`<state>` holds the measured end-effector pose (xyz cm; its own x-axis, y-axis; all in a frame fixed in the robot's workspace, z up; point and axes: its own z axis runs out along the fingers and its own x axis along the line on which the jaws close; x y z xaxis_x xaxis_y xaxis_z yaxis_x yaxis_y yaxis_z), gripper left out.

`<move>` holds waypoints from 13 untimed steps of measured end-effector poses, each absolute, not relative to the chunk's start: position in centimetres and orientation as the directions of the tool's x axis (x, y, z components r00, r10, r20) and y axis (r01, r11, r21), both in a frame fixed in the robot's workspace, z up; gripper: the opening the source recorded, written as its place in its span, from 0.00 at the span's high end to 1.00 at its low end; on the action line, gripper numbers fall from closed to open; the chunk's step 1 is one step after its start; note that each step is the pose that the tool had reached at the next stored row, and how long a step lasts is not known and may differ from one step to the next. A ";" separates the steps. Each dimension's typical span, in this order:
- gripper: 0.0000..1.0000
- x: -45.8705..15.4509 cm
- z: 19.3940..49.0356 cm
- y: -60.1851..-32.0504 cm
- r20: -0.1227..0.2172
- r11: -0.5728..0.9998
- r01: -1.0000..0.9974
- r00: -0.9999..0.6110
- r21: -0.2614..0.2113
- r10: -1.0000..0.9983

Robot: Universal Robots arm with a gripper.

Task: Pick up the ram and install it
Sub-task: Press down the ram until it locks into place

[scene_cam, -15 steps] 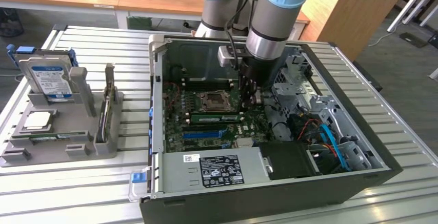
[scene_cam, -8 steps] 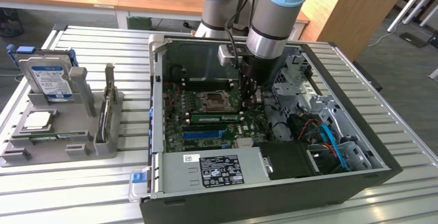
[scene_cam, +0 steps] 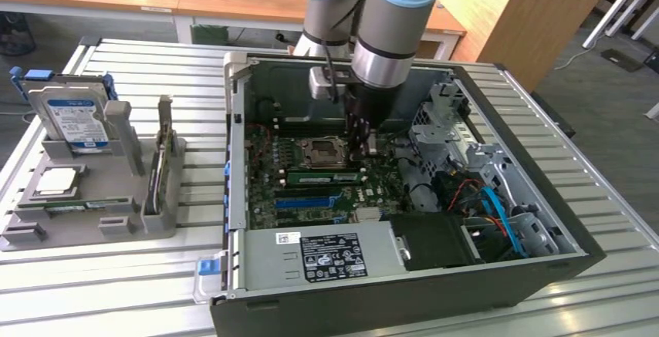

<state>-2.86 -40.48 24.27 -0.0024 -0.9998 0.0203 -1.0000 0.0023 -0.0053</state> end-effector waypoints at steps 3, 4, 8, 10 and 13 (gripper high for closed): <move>0.90 -4.1 24.3 -40.5 0.020 0.002 -1.000 -0.003 -0.011 -1.000; 0.90 -4.5 24.3 -40.5 0.020 0.002 -1.000 -0.003 -0.013 -1.000; 0.90 -5.9 24.3 -40.5 0.020 0.002 -1.000 -0.003 -0.019 -1.000; 0.90 -6.4 24.3 -40.5 0.020 0.002 -1.000 -0.003 -0.021 -1.000; 0.90 -7.1 24.3 -40.5 0.020 0.002 -1.000 -0.003 -0.022 -1.000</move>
<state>-7.11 -40.48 24.27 -0.0029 -0.9998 0.0203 -0.9997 0.0024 -0.0223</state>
